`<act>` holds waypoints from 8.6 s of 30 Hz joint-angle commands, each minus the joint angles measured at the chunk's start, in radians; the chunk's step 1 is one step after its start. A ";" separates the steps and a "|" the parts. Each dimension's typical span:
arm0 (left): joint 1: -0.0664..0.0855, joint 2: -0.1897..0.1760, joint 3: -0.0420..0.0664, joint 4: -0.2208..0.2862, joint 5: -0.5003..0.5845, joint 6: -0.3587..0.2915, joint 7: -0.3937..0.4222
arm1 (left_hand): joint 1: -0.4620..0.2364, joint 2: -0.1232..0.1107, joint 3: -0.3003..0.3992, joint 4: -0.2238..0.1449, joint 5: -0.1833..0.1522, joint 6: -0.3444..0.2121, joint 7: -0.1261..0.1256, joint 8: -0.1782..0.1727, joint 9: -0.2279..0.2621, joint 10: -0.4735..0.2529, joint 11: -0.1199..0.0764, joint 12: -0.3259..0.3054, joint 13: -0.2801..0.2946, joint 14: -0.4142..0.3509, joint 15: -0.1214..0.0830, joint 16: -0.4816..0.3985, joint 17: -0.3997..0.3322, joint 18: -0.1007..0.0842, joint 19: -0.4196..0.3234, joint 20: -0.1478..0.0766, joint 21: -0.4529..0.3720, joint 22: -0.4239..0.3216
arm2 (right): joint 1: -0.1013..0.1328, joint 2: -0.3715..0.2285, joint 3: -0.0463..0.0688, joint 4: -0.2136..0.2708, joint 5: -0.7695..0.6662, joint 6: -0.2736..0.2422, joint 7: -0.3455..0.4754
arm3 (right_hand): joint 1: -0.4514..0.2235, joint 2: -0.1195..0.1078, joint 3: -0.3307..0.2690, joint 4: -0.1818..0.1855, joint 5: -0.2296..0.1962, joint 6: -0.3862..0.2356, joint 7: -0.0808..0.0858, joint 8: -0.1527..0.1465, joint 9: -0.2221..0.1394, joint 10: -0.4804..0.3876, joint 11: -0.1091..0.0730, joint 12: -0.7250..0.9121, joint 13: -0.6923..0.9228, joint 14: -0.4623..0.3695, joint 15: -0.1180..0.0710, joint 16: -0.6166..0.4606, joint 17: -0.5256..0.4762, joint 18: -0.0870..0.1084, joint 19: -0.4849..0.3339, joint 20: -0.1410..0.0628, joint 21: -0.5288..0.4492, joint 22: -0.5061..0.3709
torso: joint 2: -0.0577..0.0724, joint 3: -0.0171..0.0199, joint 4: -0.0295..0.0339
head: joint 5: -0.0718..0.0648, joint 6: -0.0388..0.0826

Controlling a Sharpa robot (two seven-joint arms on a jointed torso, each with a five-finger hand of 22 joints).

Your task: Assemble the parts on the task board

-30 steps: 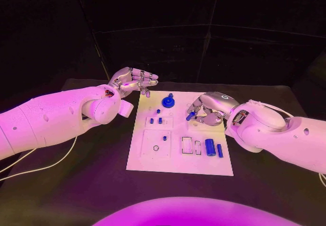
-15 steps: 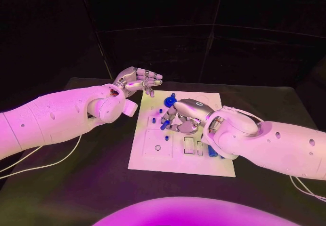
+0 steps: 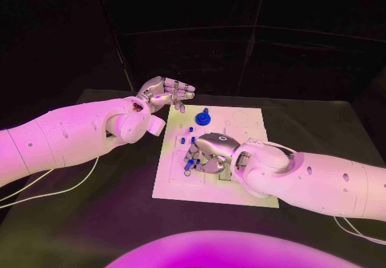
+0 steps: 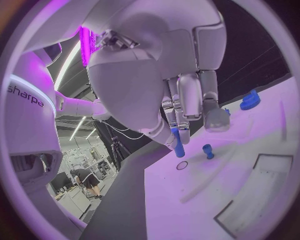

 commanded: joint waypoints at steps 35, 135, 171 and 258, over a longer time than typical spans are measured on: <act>0.002 0.003 0.001 -0.001 0.003 0.013 0.002 | -0.004 0.009 -0.005 -0.004 0.002 -0.004 0.007 0.007 -0.002 -0.007 0.000 0.009 -0.002 -0.009 0.000 0.001 -0.003 0.012 -0.008 -0.002 -0.006 -0.001 | -0.008 0.043 -0.004 -0.049 -0.076 0.102 -0.029 | -0.005 -0.007 0.010 0.002 0.000 0.010 0.000 0.002 0.001 0.007 0.003 -0.006 0.001 0.034 -0.005 0.000 -0.003 -0.009 -0.004 0.001 -0.003 -0.002 | 0.000 -0.0008 -0.0006 | 0.011 -0.009; 0.002 -0.021 -0.013 0.008 0.003 0.018 -0.006 | -0.013 0.014 -0.010 0.002 0.002 -0.006 0.007 0.009 -0.002 -0.011 0.001 0.014 -0.002 -0.010 0.001 0.003 -0.006 0.012 -0.009 0.000 -0.008 -0.002 | -0.005 -0.452 -0.014 0.185 0.044 0.034 -0.291 | -0.265 -0.034 -0.521 0.285 0.117 -0.090 -0.056 0.265 0.177 0.246 -0.053 1.171 1.279 0.087 -0.045 0.203 0.328 -0.048 0.110 -0.033 0.130 0.232 | -0.004 -0.0008 -0.0038 | -0.086 0.026; 0.002 -0.029 -0.014 0.010 0.003 0.022 -0.005 | -0.026 0.014 -0.017 0.010 0.002 -0.009 0.007 0.010 -0.002 -0.018 0.002 0.019 -0.002 -0.011 0.003 0.006 -0.010 0.012 -0.010 0.002 -0.010 -0.004 | -0.054 -0.420 -0.016 0.173 0.119 -0.134 -0.278 | -0.187 0.055 -0.514 0.264 0.212 -0.093 -0.070 0.319 0.227 0.261 -0.066 1.180 1.302 0.091 -0.057 0.211 0.347 -0.052 0.121 -0.044 0.138 0.249 | -0.005 -0.0015 -0.0055 | -0.084 0.022; 0.002 -0.020 -0.015 0.010 0.003 0.022 -0.006 | -0.026 0.016 -0.017 0.010 0.002 -0.009 0.006 0.011 -0.002 -0.019 0.001 0.021 -0.002 -0.012 0.003 0.007 -0.011 0.013 -0.010 0.002 -0.011 -0.005 | -0.054 -0.335 -0.015 0.188 0.229 -0.119 -0.150 | -0.050 0.078 -0.563 0.100 0.028 -0.051 -0.100 0.395 0.317 0.255 -0.091 1.123 1.285 0.092 -0.076 0.210 0.353 -0.048 0.111 -0.059 0.118 0.232 | -0.004 -0.0025 -0.0045 | -0.080 0.019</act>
